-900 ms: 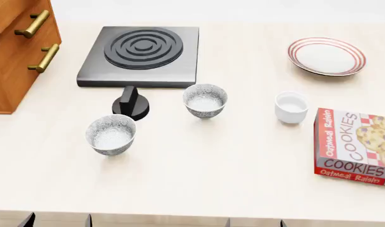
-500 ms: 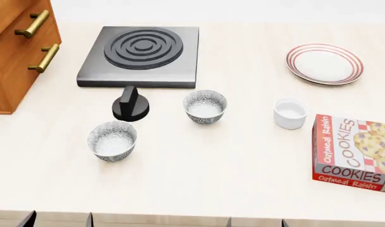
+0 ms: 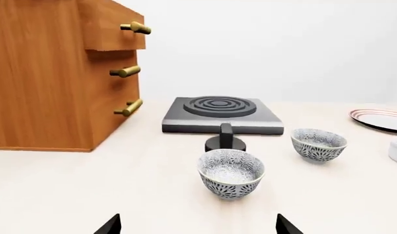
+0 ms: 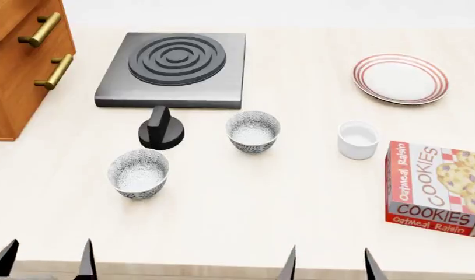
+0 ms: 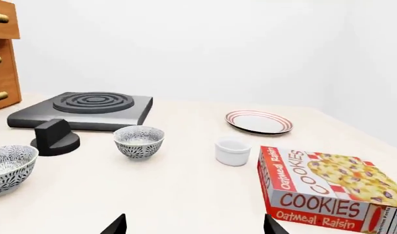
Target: Pick the akita bowl next to the ramekin and place it on the plate.
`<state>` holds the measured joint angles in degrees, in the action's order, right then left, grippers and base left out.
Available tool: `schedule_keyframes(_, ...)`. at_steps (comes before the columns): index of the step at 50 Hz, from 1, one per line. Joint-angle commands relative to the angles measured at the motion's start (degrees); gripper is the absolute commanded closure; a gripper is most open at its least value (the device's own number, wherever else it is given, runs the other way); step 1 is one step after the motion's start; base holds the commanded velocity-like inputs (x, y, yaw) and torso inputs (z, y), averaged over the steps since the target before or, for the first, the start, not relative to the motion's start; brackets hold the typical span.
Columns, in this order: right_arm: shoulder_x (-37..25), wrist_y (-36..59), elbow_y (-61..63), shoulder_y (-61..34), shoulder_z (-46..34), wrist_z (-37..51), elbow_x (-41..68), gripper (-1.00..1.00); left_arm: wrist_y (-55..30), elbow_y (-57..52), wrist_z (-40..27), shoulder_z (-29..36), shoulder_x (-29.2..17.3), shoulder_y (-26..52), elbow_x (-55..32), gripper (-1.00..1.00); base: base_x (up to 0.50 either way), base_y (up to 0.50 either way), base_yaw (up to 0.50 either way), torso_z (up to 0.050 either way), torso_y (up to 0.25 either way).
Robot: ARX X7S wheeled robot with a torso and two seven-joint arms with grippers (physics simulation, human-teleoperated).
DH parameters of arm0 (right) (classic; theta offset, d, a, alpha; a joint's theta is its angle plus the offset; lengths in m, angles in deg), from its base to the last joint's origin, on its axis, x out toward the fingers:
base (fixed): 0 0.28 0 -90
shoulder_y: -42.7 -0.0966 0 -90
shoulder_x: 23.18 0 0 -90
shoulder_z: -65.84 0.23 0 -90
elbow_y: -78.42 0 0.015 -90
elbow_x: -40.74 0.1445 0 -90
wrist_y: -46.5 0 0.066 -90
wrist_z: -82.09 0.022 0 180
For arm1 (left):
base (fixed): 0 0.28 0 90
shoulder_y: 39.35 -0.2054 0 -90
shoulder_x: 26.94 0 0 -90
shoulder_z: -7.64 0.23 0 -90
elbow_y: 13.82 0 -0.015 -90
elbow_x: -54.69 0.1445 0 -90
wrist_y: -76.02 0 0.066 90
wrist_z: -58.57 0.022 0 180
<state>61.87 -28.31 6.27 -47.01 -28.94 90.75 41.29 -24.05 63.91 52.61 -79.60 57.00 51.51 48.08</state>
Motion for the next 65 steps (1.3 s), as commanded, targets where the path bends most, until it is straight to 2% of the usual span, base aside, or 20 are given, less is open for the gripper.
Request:
schedule_keyframes(1, 0.34, 18.74, 19.62, -0.41, 4.93, -2.35, 5.35, -1.0, -11.33, -15.5, 1.12, -2.21, -3.79, 1.44, -1.25, -1.0, 0.0, 0.0, 0.0, 0.0, 0.0)
schedule_keyframes(8, -1.28, 30.6, 30.07, -3.91, 7.56, -1.6, 9.29, -1.0, -22.34, -26.83, 0.67, -3.72, -6.33, 3.27, -4.0, -1.0, 0.0, 0.0, 0.0, 0.0, 0.0)
schedule_keyframes(17, -4.2, 47.66, 42.09, -14.34, 8.38, 1.44, 13.29, -1.0, -36.86, -37.12, -0.76, -5.6, -7.9, 11.04, -8.06, -1.0, 0.0, 0.0, 0.0, 0.0, 0.0)
schedule_keyframes(22, -14.35, 47.91, 42.12, -19.23, 8.33, 18.44, 34.23, -1.0, -44.2, -41.92, -1.54, -7.68, -8.09, 15.93, -10.99, -1.0, 0.0, 0.0, 0.0, 0.0, 0.0)
schedule_keyframes(27, -20.79, 48.33, 42.06, -25.29, 8.08, 31.06, 50.14, -1.0, -49.34, -45.31, -2.2, -9.08, -8.1, 19.86, -13.23, -1.0, 0.0, 0.0, 0.0, 0.0, 0.0)
schedule_keyframes(33, -23.8, 46.96, 41.87, -27.62, 6.57, 36.2, 55.6, -1.0, -51.68, -47.14, -2.93, -10.11, -8.37, 21.58, -15.25, -1.0, 0.0, 0.0, 0.0, 0.0, 0.0)
schedule_keyframes(43, -27.74, 45.02, 41.66, -31.24, 3.63, 43.35, 62.58, -1.0, -52.49, -47.51, -9.17, -10.41, -11.72, 24.11, -22.52, -1.0, 0.0, 0.0, 0.0, 0.0, 0.0)
schedule_keyframes(54, -28.51, 40.97, 41.18, -30.68, 3.23, 43.22, 62.51, -1.0, -51.27, -47.27, -13.57, -10.46, -14.61, 23.88, -28.18, -1.0, 0.0, 0.0, 0.0, 0.0, 0.0)
schedule_keyframes(65, -28.96, 38.18, 40.35, -28.85, 3.15, 42.07, 61.66, -1.0, -49.69, -46.37, -15.02, -10.0, -16.01, 23.48, -29.88, -1.0, 0.05, 0.0, 0.0, 0.0, 0.0)
